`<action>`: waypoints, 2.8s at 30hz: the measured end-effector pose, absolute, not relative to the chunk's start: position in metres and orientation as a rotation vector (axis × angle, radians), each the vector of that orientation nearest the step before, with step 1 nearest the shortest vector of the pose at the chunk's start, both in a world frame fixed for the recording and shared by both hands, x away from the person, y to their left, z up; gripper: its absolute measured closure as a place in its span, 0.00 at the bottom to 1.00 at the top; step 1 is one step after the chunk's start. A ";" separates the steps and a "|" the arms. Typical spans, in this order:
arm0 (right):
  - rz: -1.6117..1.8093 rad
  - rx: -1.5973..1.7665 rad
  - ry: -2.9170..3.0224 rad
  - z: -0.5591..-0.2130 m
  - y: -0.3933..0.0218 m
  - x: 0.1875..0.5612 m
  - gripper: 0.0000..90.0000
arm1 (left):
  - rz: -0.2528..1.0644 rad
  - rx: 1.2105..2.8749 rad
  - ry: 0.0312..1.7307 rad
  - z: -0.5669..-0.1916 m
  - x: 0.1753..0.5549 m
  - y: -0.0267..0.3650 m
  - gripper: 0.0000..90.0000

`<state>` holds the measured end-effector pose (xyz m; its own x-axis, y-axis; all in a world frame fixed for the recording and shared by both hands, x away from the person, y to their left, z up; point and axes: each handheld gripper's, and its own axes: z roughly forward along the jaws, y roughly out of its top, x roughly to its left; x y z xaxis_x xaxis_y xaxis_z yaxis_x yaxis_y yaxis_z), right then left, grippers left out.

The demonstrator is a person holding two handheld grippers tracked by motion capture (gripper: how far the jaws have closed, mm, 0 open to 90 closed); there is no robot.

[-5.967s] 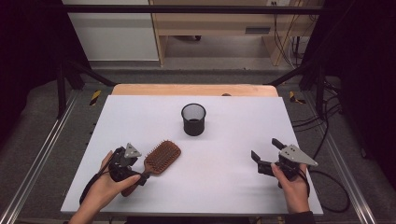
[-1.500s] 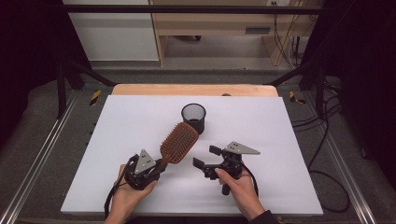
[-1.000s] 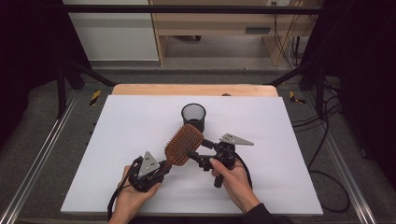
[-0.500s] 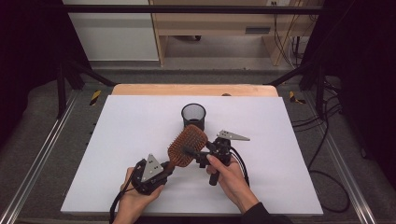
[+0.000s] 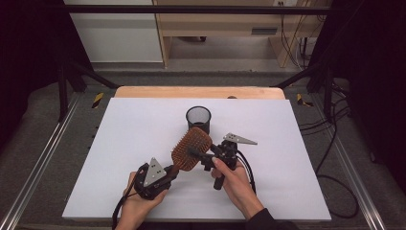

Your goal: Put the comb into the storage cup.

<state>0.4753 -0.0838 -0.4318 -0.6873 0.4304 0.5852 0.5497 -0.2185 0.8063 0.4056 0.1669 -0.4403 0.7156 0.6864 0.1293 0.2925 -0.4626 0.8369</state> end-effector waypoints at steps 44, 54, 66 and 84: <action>-2.174 -1.219 -1.898 -0.401 -0.080 0.461 0.59 | 0.575 1.970 0.749 -0.438 0.403 0.164 0.81; -2.181 -1.240 -1.893 -0.396 -0.080 0.457 0.60 | 0.579 1.936 0.756 -0.439 0.403 0.163 0.80; -2.190 -1.257 -1.884 -0.394 -0.080 0.455 0.61 | 0.555 1.909 0.768 -0.440 0.404 0.164 0.79; -2.256 -1.389 -1.808 -0.392 -0.110 0.461 0.60 | 0.593 1.819 0.777 -0.435 0.405 0.181 0.46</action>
<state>0.4613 -0.1098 -0.3923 -0.6231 0.5341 0.5714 0.4411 -0.3632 0.8206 0.4051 0.1813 -0.4354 0.6697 0.7414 0.0423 0.2356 -0.2660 0.9347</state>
